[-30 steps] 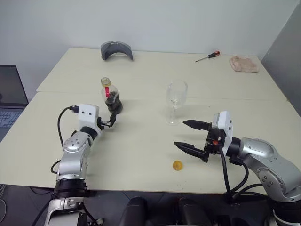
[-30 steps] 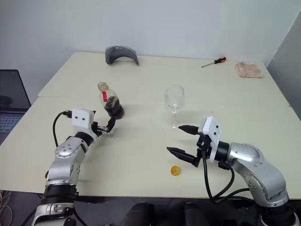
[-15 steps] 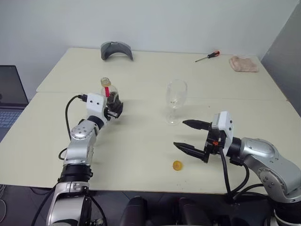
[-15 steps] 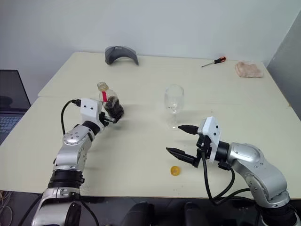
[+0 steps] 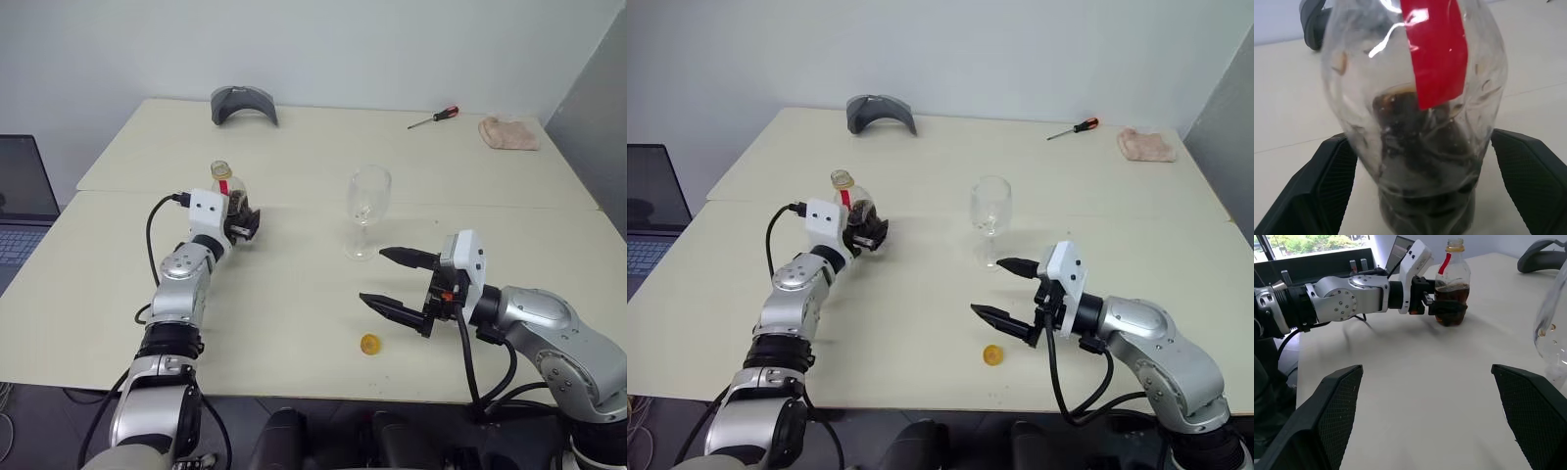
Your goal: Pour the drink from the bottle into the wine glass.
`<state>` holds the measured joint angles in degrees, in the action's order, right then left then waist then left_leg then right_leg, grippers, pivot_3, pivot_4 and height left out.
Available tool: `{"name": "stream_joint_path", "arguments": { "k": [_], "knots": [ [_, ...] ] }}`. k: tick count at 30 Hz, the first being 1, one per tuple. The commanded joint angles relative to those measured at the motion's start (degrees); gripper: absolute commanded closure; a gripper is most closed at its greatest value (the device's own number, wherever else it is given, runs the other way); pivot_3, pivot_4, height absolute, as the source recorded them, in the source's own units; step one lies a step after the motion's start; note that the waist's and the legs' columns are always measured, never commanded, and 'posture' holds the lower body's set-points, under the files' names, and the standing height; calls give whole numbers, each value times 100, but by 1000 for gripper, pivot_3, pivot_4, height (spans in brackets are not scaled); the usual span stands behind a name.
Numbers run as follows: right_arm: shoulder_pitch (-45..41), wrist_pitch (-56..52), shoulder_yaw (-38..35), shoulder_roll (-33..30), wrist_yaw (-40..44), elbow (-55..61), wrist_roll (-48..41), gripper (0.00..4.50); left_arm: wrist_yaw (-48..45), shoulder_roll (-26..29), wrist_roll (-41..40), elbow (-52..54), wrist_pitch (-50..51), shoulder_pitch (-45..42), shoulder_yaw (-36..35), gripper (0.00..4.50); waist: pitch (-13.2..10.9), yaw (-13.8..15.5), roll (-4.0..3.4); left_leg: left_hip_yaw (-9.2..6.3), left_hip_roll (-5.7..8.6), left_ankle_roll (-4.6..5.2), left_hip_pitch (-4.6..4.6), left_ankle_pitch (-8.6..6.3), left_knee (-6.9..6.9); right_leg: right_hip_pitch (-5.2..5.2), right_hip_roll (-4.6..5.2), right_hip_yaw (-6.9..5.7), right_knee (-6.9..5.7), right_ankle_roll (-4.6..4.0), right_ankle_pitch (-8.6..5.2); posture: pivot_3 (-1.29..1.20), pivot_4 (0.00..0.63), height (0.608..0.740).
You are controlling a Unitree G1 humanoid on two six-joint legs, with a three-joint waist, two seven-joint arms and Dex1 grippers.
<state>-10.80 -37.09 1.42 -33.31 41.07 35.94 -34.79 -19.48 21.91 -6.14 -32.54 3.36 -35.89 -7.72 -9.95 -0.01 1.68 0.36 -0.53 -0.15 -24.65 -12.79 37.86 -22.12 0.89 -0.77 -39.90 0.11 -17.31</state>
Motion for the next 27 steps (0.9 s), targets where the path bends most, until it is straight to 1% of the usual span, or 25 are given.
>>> {"name": "stream_joint_path", "arguments": {
  "k": [1, 2, 3, 8, 10, 11, 13, 17, 21, 23, 27],
  "knots": [
    [-89, 63, -10, -16, -30, 176, -43, 0, -31, -11, -31, -163, -241, -256, -53, 405, 0, -1, 0, 0, 0, 0, 0, 0, 0, 0, 0, 0, 0, 0, 0, 0, 150, 740],
    [-88, 68, -8, -12, -37, 174, -37, 0, -39, -14, -39, -212, -269, -278, -65, 588, 0, -4, 0, 0, 0, 0, 0, 0, 0, 0, 0, 0, 0, 0, 0, 0, 150, 740],
    [-84, 74, -10, -5, -51, 174, -30, 0, -37, -17, -50, -270, -298, -309, -81, 892, 0, -8, 0, 0, 0, 0, 0, 0, 0, 0, 0, 0, 0, 0, 0, 0, 150, 740],
    [-54, 86, -11, 12, -106, 192, -12, 0, -58, -19, -108, -424, -413, -409, -143, 2590, 0, -4, 0, 0, 0, 0, 0, 0, 0, -1, 0, -1, -1, 0, 0, 0, 150, 740],
    [-39, 97, -19, 16, -145, 203, -4, 0, -67, -20, -144, -375, -402, -443, -161, 3142, 0, -4, 0, 0, 0, -1, 0, 0, 0, -1, 0, -1, -1, 0, 0, 0, 150, 740],
    [-32, 102, -31, 15, -169, 213, -5, 0, -100, -29, -191, -295, -356, -457, -170, 3300, 0, -4, 0, 0, 0, -1, 0, 0, 0, -1, 0, 0, -1, 0, 0, 0, 150, 740],
    [-25, 105, -87, 11, -223, 236, -19, 0, -189, -34, -230, -53, -279, -467, -130, 3463, 0, -4, 1, -1, 0, -1, 0, 0, 0, -2, 0, -1, -2, 0, 0, 0, 150, 740],
    [-22, 109, -241, 18, -376, 298, -62, 0, -373, -89, -294, 498, -18, -493, -24, 3596, -2, -4, 4, -1, 0, -1, -5, 1, 2, -4, 0, -1, -1, 0, 0, 0, 150, 740],
    [-142, 98, -470, 122, -745, 337, -73, 0, -651, -162, -142, 1048, 241, -776, 392, 3629, -3, 8, 4, -1, 0, -2, -6, 1, 2, -4, 0, -1, -2, 0, 0, 0, 150, 740],
    [-261, 89, -531, 201, -908, 322, -87, 0, -748, -208, -4, 1130, 275, -995, 622, 3637, -3, 10, 5, -1, 3, -2, -7, 1, 5, -3, 1, 0, -1, 0, 0, 0, 150, 740],
    [-562, 97, -460, 409, -1462, 171, 271, 0, -955, -207, 507, 827, -158, -1506, 1165, 3703, -3, 4, 5, 0, 5, -2, -8, 2, 3, -6, 0, 2, -1, 1, 1, 0, 150, 740]
  ]
}}
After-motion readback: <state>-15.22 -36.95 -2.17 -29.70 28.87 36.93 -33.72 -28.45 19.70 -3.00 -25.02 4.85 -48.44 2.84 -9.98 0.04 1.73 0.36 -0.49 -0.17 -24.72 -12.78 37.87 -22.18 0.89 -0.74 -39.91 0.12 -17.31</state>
